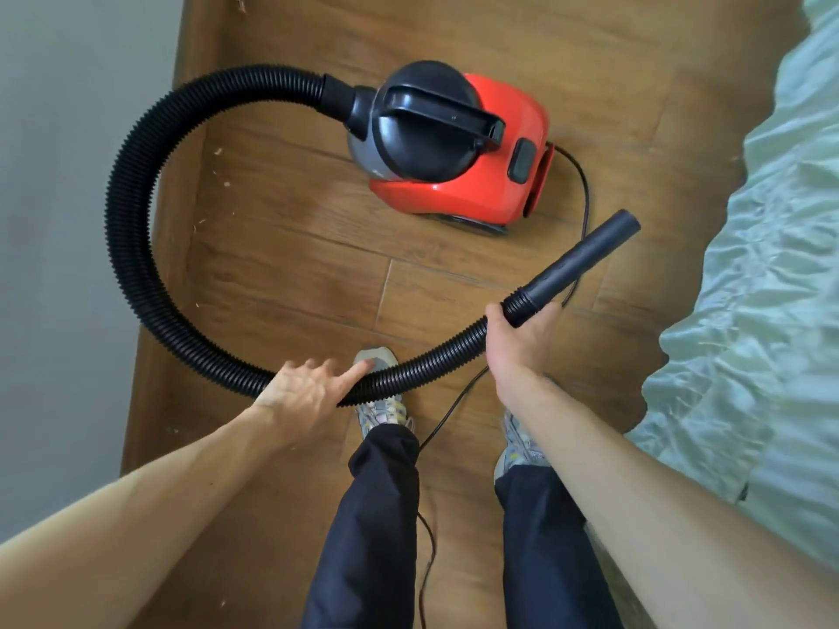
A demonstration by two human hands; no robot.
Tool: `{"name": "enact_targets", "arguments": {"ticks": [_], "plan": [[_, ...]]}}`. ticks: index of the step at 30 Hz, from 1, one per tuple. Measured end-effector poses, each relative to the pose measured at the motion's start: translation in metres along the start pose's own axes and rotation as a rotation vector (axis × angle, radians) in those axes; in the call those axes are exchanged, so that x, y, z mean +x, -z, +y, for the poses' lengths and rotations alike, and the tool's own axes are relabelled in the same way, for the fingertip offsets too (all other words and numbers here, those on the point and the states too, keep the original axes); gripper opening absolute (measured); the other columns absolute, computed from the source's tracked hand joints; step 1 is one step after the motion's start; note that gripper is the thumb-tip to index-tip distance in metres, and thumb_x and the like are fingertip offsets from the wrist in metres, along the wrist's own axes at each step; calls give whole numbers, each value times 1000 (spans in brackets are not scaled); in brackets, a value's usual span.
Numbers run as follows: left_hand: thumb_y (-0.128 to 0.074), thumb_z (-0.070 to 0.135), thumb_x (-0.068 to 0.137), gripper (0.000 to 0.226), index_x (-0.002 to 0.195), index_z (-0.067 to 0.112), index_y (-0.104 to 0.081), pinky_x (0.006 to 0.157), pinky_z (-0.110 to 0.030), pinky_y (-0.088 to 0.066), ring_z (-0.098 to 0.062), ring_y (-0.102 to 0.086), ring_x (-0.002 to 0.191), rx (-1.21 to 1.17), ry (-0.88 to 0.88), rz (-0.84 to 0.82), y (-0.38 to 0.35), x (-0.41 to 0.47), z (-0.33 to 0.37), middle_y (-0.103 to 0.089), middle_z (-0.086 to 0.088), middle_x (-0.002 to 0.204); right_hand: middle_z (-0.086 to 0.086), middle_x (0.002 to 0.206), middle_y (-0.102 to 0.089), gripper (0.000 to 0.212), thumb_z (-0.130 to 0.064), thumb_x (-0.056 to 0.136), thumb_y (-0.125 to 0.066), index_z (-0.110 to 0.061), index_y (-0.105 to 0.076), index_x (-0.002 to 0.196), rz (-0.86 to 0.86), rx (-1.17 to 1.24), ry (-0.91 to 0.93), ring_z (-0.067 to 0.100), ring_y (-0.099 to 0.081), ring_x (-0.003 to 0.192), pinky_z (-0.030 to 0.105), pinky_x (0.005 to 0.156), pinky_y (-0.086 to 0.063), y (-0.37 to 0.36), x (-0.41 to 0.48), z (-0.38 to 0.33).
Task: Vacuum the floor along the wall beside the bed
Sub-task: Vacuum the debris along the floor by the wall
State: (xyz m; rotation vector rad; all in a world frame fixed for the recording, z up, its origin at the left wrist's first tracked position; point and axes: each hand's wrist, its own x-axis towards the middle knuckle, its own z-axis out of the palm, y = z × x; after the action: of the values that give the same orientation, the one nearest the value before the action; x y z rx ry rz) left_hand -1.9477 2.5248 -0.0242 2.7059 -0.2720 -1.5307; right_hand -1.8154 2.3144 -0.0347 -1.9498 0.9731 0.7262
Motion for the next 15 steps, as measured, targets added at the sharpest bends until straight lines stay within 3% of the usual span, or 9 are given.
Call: {"name": "enact_targets", "arguments": {"ticks": [4, 7, 11, 13, 15], "plan": [[-52, 29, 98, 89, 155, 36, 16, 83, -35, -48, -24, -51, 115, -31, 68, 99, 15, -9, 37, -49, -3, 126, -1, 84, -58, 33, -28, 90, -58, -21, -32, 109, 2, -48, 156, 25, -64, 79, 41, 70, -54, 17, -18, -32], [-49, 34, 99, 83, 156, 33, 11, 82, -36, -48, -25, -49, 116, -96, 134, 148, 23, -17, 63, -48, -4, 129, -9, 79, -53, 38, -27, 91, -58, -15, -36, 120, -37, -93, 308, 25, -61, 79, 42, 72, -51, 28, -30, -55], [-49, 37, 99, 74, 159, 34, -6, 93, -42, -47, -29, -51, 116, -366, 243, 331, 35, -25, 93, -55, -3, 126, -20, 85, -53, 50, -27, 96, -56, -22, -31, 140, -241, -174, 511, 6, -57, 77, 28, 75, -40, 46, -49, -79], [-54, 34, 96, 75, 158, 36, -11, 95, -44, -47, -30, -55, 112, -536, 276, 411, 36, -26, 103, -60, -3, 119, -18, 94, -58, 59, -26, 95, -55, -27, -27, 147, -346, -223, 619, 9, -57, 85, 25, 78, -39, 54, -57, -92], [-58, 32, 92, 75, 153, 38, -14, 96, -49, -45, -32, -57, 107, -709, 280, 447, 39, -26, 111, -61, -3, 113, -12, 111, -56, 68, -19, 94, -55, -26, -22, 152, -475, -275, 713, -1, -52, 87, 13, 77, -36, 59, -64, -102]]}}
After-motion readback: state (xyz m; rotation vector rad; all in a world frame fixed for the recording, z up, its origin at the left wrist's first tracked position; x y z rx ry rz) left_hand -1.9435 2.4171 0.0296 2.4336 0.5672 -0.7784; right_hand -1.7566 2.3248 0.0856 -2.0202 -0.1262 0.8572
